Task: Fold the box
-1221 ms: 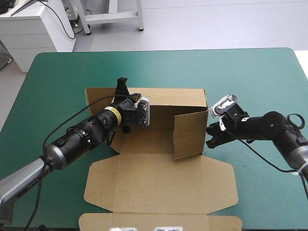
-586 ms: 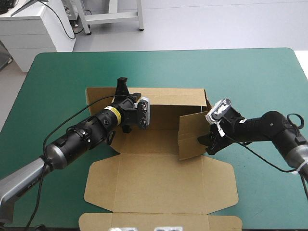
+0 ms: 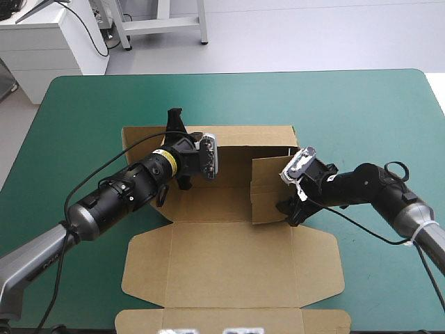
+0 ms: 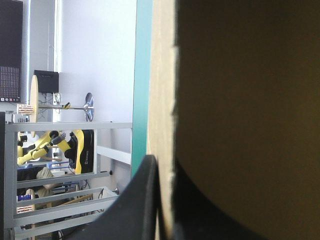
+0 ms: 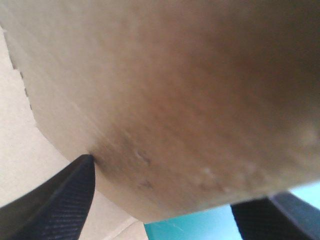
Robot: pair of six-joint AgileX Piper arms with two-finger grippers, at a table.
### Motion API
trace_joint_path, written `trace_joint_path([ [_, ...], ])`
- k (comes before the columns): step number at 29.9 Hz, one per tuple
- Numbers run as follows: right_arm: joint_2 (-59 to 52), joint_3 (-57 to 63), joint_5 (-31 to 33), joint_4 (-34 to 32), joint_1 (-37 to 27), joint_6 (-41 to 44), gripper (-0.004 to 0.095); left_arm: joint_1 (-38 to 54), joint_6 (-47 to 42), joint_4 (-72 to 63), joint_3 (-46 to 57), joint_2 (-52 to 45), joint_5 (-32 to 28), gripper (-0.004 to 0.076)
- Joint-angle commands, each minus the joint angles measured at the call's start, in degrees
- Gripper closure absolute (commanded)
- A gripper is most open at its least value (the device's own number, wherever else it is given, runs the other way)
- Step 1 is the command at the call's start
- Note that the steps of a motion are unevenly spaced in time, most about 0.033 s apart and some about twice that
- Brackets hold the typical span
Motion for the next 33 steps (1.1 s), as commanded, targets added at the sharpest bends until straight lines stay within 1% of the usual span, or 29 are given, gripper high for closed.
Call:
trace_joint_path([
  [1, -1.4, -1.8, -1.5, -1.2, 0.1, 1.8, 0.0225, -3.1, 0.3, -0.8, -1.4, -2.2, 0.3, 0.0731],
  [6, -1.4, -1.8, -1.6, -1.2, 0.1, 2.0, 0.0226, -8.3, 0.5, -0.5, -1.4, -2.8, 3.1, 0.0731],
  [9, -1.4, -1.8, -1.6, -1.2, 0.1, 2.4, 0.0227, -8.6, 0.5, -0.5, -1.3, -2.8, 5.0, 0.0731],
  [12, -1.4, -1.8, -1.4, -2.5, 0.1, 2.6, 0.0235, -8.6, 0.5, -0.5, -1.3, -2.8, 6.7, 0.0731],
  [18, -1.4, -1.8, -1.0, -5.5, 0.1, 4.3, 0.0235, -9.1, 1.1, -0.6, 0.4, -2.8, 6.8, 0.0731],
  [21, -1.4, -1.8, -1.0, -5.3, 0.1, 5.6, 0.0235, -10.1, 2.0, -0.6, 3.1, -3.0, 7.0, 0.0731],
  [26, 0.0, -1.8, -0.2, -4.6, 0.1, 5.6, 0.0237, -10.8, -1.7, -0.7, 4.6, -3.0, 3.2, 0.0731],
  [28, 1.3, -1.8, 1.0, -4.1, 0.1, 5.8, 0.0268, -10.8, -1.9, -0.4, 4.6, -3.2, 2.6, 0.0731],
  [29, 2.0, -1.8, 1.5, -3.6, 0.1, 5.8, 0.0307, -10.8, -1.9, -0.3, 4.6, -3.2, 2.5, 0.0731],
  [31, 3.0, -1.8, 2.4, -2.5, 0.1, 5.2, 0.0395, -10.7, -1.9, 0.0, 4.6, -3.2, 2.6, 0.0731],
  [33, 3.2, -1.8, 3.0, -2.2, 0.1, 4.2, 0.0513, -10.7, -2.9, 2.2, 4.6, -3.2, 3.3, 0.0731],
])
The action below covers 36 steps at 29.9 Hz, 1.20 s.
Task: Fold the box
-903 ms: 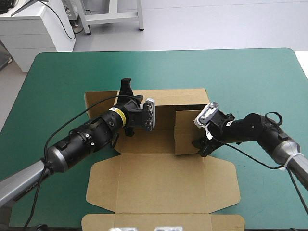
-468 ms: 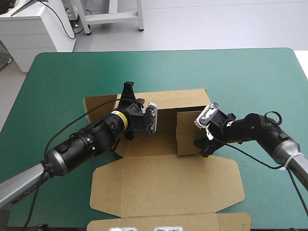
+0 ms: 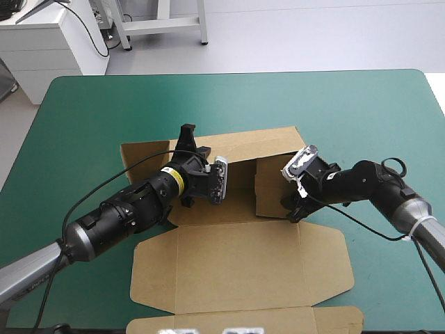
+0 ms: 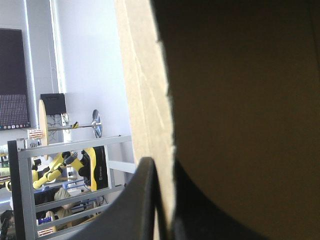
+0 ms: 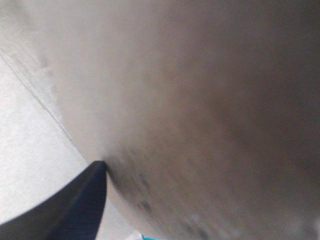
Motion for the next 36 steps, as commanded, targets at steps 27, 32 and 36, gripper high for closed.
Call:
trace_joint_path([
  [27, -0.2, -1.2, 8.1, 4.6, -0.1, -2.3, 0.0633, -2.0, -10.2, 4.6, 0.7, -0.3, 1.6, 0.0731],
  [32, -4.3, -3.8, 10.5, 3.4, -0.3, -0.2, 0.0191, -2.0, -10.8, 5.2, 0.7, -0.3, 2.8, 0.0731],
  [36, -8.9, -7.7, 10.5, -0.9, -0.3, 4.7, 0.0147, -2.0, -18.5, 12.8, 0.7, -0.3, 5.2, 0.0731],
])
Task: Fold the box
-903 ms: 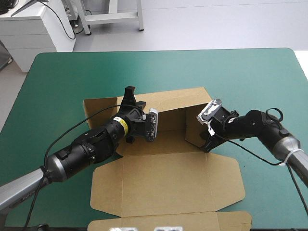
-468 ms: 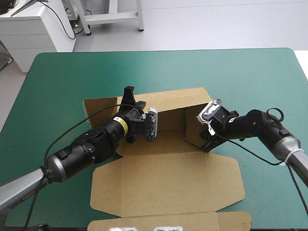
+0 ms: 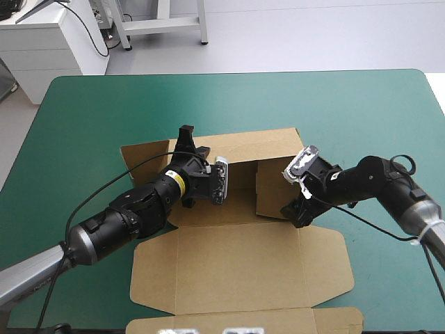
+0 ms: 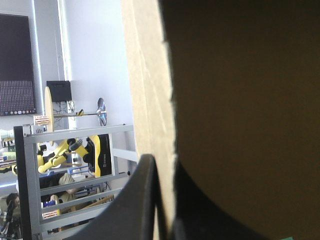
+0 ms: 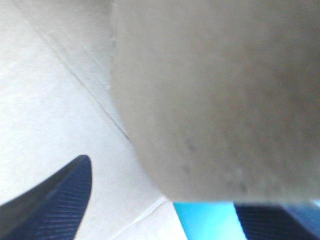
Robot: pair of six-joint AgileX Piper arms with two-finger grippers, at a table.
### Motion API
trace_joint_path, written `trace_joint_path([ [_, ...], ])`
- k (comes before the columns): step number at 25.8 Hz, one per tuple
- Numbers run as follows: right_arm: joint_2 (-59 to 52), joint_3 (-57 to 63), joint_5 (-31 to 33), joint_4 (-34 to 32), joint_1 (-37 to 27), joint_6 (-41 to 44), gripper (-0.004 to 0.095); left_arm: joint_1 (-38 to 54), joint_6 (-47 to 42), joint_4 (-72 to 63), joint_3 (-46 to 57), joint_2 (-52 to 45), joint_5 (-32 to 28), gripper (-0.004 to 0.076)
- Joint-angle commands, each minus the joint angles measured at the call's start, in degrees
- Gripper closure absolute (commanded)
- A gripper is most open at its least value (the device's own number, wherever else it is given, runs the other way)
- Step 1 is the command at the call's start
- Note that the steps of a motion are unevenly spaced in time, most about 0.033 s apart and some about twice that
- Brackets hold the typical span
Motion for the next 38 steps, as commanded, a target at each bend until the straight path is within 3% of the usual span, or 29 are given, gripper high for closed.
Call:
trace_joint_path([
  [1, -6.2, -5.3, 1.1, -0.6, 0.4, 3.7, 0.0152, -0.8, -8.1, 3.5, 0.1, -0.3, 3.3, 0.0731],
  [4, -9.7, -8.8, 1.0, -4.4, 0.4, 7.8, 0.0207, -0.8, -13.7, 8.5, 0.1, -0.3, 5.3, 0.0731],
  [9, -13.7, -12.4, 0.7, -11.1, 0.4, 15.2, 0.0313, -0.8, -14.5, 10.5, 0.1, -0.3, 4.9, 0.0731],
  [15, -14.3, -12.4, -0.2, -17.3, 0.4, 22.1, 0.0324, -0.8, -21.5, 17.2, 0.1, -0.3, 6.2, 0.0731],
  [19, -14.3, -12.4, -3.3, -17.4, 0.4, 24.5, 0.0324, -0.8, -30.1, 24.5, 0.1, -0.9, 7.3, 0.0731],
  [34, -13.0, -12.4, -10.7, -17.2, 0.4, 30.4, 0.0331, -0.8, -32.5, 28.4, 1.9, -3.3, 7.4, 0.0731],
  [36, -11.8, -12.4, -8.9, -17.2, 0.4, 29.8, 0.0333, -0.8, -33.1, 28.2, 3.9, -3.3, 7.5, 0.0731],
  [38, -10.2, -12.3, -3.4, -16.0, 0.4, 23.0, 0.0319, -0.8, -33.1, 28.8, 6.9, -3.3, 7.4, 0.0731],
])
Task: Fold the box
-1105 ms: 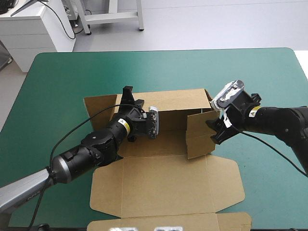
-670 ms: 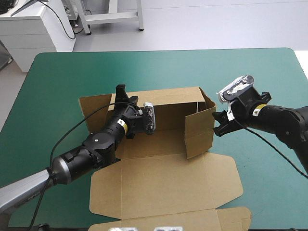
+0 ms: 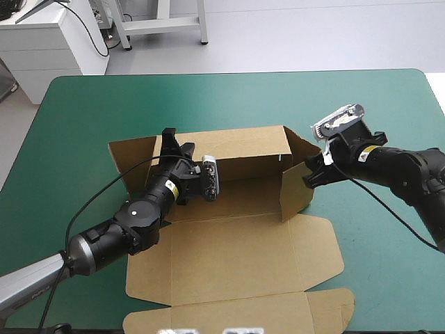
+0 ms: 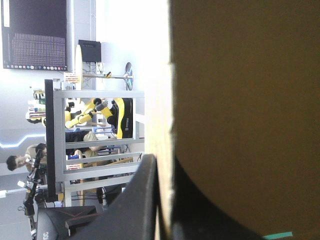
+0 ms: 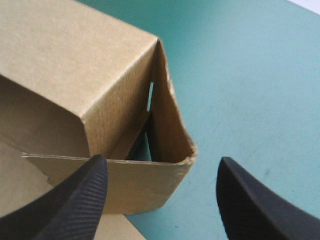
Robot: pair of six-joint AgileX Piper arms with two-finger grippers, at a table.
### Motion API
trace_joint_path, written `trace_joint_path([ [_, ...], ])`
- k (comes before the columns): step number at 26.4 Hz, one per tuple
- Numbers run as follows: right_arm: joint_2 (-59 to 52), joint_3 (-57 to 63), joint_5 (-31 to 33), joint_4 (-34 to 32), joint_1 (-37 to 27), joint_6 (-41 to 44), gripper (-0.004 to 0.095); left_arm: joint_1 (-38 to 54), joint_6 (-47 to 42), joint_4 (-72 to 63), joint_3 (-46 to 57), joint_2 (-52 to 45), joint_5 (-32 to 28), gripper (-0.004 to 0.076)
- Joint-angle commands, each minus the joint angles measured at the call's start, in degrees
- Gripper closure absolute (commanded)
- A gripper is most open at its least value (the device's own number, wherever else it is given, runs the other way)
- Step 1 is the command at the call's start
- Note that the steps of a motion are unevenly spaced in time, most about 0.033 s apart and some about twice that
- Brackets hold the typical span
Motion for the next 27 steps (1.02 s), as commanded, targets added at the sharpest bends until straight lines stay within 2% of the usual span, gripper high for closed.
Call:
trace_joint_path([
  [1, 0.1, -1.8, 1.1, 2.1, 0.2, -6.3, 0.0304, -0.2, -1.1, 0.5, 1.2, -1.5, 0.9, 0.0731],
  [4, 0.7, -1.8, -1.5, 3.0, 0.2, -9.1, 0.0242, -0.2, -3.4, 1.5, 1.5, -1.5, 0.8, 0.0731],
  [6, 0.7, -2.0, -7.1, 3.1, 0.2, -4.7, 0.0270, -0.2, -5.3, 3.1, 1.5, -1.5, 0.8, 0.0731],
  [7, 1.0, -2.7, -10.9, 2.9, 0.2, -0.2, 0.0351, -0.2, -5.6, 3.2, 1.5, -1.5, 0.5, 0.0731],
  [9, 2.5, -4.5, -13.9, 2.7, 0.2, 2.7, 0.0640, -0.2, -5.5, 3.0, 1.5, -1.5, -0.3, 0.0731],
  [11, 4.6, -6.4, -14.0, 2.5, 0.2, 4.2, 0.0859, -0.2, -5.5, 3.0, 1.5, -1.5, -0.5, 0.0731],
  [12, 5.7, -7.3, -13.9, 2.3, 0.2, 5.3, 0.0932, -0.2, -5.5, 3.0, 1.5, -1.5, -0.5, 0.0731],
  [17, 13.5, -13.1, -11.1, -0.3, 0.2, 15.3, 0.0929, -0.2, -5.6, 3.0, 1.5, -1.5, -0.2, 0.0731],
  [27, 19.8, -15.7, -1.8, -1.8, 0.2, 16.8, 0.0929, -0.2, -5.6, 3.0, 1.5, -1.5, -0.1, 0.0731],
])
